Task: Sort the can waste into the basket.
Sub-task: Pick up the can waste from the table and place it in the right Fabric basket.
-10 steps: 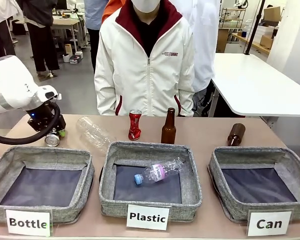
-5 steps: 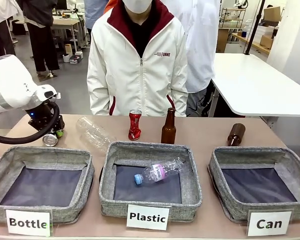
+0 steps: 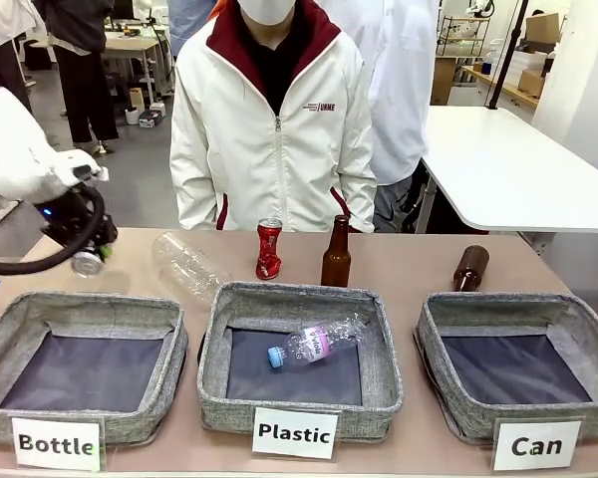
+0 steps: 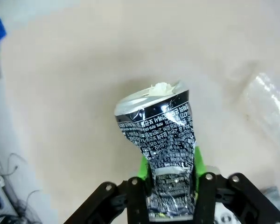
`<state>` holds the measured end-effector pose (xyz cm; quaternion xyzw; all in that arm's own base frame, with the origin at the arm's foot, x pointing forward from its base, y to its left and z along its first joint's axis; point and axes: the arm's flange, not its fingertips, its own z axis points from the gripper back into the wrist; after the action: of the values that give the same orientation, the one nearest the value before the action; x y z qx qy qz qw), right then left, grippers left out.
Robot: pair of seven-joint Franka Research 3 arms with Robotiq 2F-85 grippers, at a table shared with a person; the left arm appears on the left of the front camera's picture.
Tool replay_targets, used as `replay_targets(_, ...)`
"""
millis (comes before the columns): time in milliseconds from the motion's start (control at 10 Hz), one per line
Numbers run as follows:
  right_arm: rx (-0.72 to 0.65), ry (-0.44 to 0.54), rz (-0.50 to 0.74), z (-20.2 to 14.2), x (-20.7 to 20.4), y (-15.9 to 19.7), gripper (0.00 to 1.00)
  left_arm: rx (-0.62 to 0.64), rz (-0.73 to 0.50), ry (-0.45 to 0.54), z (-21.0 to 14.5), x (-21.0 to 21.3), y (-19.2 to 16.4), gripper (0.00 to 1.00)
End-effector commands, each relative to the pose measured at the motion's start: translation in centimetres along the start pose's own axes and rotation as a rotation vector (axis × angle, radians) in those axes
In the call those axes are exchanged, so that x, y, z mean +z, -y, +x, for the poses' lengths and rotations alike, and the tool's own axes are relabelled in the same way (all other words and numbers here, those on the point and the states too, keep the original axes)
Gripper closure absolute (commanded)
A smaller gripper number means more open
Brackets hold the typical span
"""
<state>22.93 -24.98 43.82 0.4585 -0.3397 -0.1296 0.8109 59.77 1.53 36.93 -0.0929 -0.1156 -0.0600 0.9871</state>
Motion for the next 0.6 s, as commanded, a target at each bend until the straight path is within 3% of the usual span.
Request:
replay_targets(0, 0.024, 0.019, 0.022, 0.5, 0.1, 0.0, 0.00, -0.252, 0.006, -0.092, -5.9, 9.8, -0.5, 1.00)
replay_targets(200, 0.024, 0.019, 0.022, 0.5, 0.1, 0.0, 0.00, -0.496, -0.152, -0.107, -12.4, 16.2, -1.4, 1.00)
replay_targets(500, 0.024, 0.019, 0.022, 0.5, 0.1, 0.0, 0.00, -0.879, -0.470, -0.107, -21.1, 20.4, -2.1, 1.00)
